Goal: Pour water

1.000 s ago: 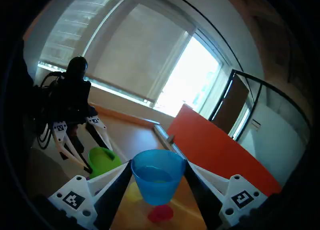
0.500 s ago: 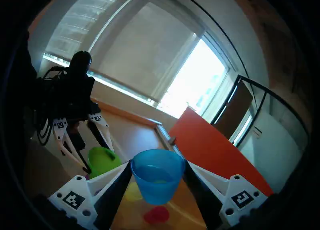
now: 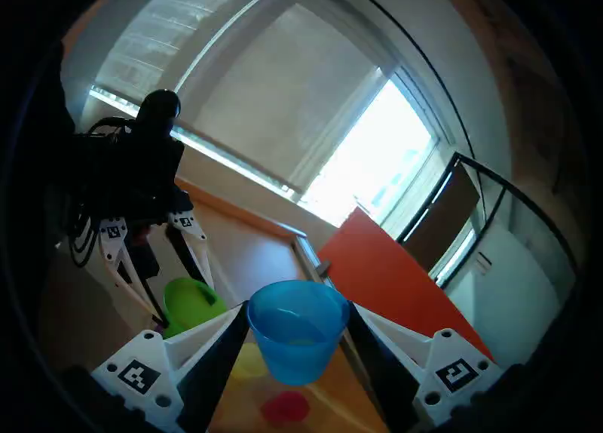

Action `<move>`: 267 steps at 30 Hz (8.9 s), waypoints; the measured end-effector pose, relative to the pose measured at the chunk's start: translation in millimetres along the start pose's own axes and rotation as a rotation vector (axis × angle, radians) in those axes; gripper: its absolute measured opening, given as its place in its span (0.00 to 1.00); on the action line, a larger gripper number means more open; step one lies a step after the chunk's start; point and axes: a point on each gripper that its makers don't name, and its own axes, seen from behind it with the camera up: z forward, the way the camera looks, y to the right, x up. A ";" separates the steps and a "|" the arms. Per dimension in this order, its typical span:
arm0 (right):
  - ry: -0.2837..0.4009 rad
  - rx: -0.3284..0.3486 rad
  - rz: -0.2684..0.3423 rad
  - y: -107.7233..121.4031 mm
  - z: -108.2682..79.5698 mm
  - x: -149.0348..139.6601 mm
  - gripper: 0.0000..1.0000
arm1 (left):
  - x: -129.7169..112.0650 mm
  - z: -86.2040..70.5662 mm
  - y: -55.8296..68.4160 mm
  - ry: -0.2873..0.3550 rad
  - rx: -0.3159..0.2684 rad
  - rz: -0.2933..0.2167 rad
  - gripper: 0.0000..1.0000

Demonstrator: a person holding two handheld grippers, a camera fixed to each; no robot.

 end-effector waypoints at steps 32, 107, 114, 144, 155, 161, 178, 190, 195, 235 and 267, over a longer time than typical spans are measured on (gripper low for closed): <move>-0.016 0.015 -0.121 -1.0 8.6 12.9 0.91 | 5.7 2.0 5.7 0.030 -0.015 -0.011 0.85; -0.056 0.038 -0.375 -4.0 19.3 22.3 0.92 | 10.3 2.7 3.4 0.040 -0.011 -0.008 0.85; -0.058 0.035 -0.394 -4.2 21.6 22.9 0.92 | 10.6 2.9 4.0 0.042 -0.014 -0.009 0.85; -0.068 0.027 -0.471 -2.5 27.1 23.0 0.92 | 11.3 3.4 4.9 0.042 -0.016 -0.006 0.85; -0.069 0.028 -0.492 -3.7 27.7 24.7 0.92 | 11.0 3.0 4.7 0.041 -0.015 -0.003 0.85; -0.067 0.027 -0.506 -4.5 28.2 25.3 0.92 | 11.4 2.6 5.5 0.041 -0.015 -0.003 0.85; -0.064 0.027 -0.528 -6.1 28.6 27.3 0.92 | 12.9 2.0 6.1 0.044 -0.015 0.001 0.85; -0.059 0.026 -0.544 -6.8 30.1 28.7 0.92 | 13.8 1.4 5.6 0.045 -0.012 0.001 0.85; -0.057 0.026 -0.551 -6.8 30.7 29.8 0.92 | 13.4 1.0 4.6 0.044 -0.010 0.002 0.85; -0.051 0.036 -0.595 -11.4 40.0 34.4 0.92 | 9.7 -5.7 -0.7 0.041 0.005 0.005 0.85; -0.044 0.032 -0.628 -12.1 40.2 35.7 0.92 | 10.2 -6.3 -1.4 0.043 0.010 0.009 0.85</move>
